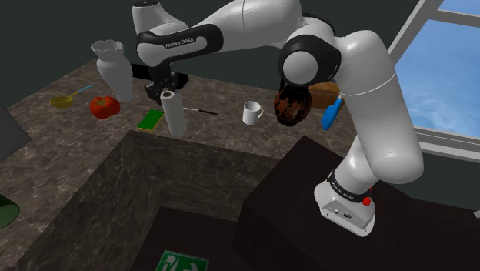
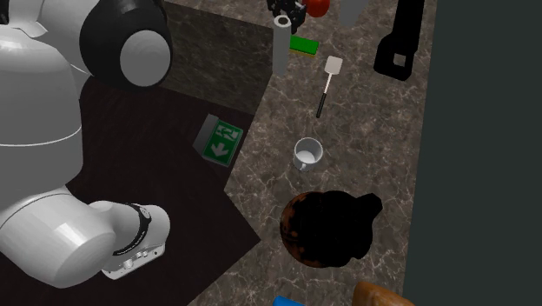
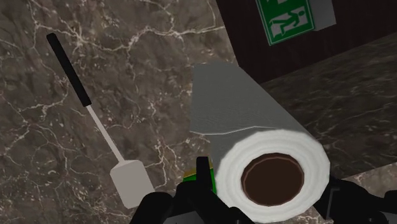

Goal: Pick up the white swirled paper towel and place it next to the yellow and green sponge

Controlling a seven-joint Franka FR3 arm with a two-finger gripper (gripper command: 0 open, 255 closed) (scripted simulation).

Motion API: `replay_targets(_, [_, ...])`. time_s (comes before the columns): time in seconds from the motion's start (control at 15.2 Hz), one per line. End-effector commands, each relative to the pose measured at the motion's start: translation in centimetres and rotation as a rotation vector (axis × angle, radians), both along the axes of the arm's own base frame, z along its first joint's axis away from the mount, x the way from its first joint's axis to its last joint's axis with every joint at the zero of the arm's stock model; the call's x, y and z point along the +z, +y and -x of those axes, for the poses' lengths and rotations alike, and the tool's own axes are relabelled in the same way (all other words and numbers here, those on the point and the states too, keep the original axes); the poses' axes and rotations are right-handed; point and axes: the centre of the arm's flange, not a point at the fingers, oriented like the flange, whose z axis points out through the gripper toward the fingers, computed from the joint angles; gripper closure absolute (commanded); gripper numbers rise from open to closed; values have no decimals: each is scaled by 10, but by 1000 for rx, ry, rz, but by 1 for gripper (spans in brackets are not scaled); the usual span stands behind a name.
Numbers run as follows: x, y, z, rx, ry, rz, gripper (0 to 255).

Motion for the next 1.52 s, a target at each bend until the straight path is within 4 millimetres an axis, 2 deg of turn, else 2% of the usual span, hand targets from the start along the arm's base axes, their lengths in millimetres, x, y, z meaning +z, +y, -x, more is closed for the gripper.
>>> replay_targets(0.0, [-2, 0, 0, 0, -1, 0, 255])
replay_targets(0.33, [-2, 0, 0, 0, -1, 0, 255])
replay_targets(0.4, [-2, 0, 0, 0, -1, 0, 0])
replay_targets(0.73, [-2, 0, 0, 0, -1, 0, 0])
replay_targets(0.99, [48, 2, 3, 0, -1, 0, 0])
replay_targets(1.45, [48, 2, 3, 0, -1, 0, 0])
